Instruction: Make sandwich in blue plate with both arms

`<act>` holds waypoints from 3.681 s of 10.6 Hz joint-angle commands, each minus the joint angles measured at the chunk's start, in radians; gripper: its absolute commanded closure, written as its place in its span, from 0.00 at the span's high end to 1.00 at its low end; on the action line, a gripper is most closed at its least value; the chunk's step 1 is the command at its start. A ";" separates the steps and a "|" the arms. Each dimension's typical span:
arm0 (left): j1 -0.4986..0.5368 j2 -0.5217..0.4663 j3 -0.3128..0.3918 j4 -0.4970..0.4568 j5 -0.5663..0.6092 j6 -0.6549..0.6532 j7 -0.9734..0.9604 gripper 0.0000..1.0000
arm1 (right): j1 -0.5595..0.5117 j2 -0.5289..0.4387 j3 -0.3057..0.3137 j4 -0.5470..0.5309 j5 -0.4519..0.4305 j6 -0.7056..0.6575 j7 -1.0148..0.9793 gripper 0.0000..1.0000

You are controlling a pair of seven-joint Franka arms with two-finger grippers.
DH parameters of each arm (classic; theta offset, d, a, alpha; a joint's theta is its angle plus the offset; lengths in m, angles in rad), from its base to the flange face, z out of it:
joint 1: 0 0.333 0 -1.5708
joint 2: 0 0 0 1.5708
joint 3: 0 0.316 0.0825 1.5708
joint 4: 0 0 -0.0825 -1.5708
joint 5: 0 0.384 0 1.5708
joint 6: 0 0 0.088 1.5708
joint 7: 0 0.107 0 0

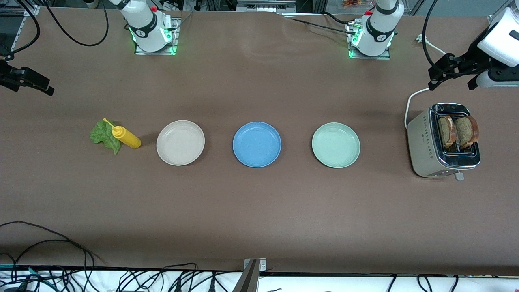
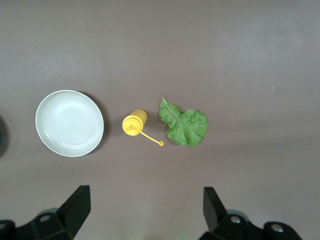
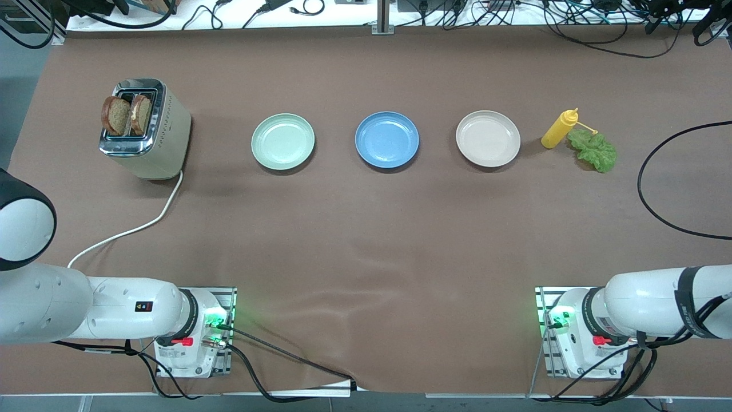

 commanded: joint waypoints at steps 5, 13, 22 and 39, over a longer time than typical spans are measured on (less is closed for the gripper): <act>0.007 0.001 0.002 0.015 0.021 -0.017 -0.002 1.00 | -0.010 0.009 0.011 0.025 -0.002 -0.022 0.003 1.00; 0.024 -0.012 0.045 -0.115 0.084 0.093 0.007 1.00 | -0.007 0.009 0.011 0.025 -0.004 -0.022 0.011 1.00; 0.030 0.022 0.144 -0.365 0.199 0.360 0.113 1.00 | -0.007 0.012 0.012 0.025 -0.002 -0.022 0.004 1.00; 0.087 0.168 0.197 -0.491 0.204 0.461 0.277 0.60 | -0.005 0.025 0.012 0.025 -0.002 -0.004 0.006 1.00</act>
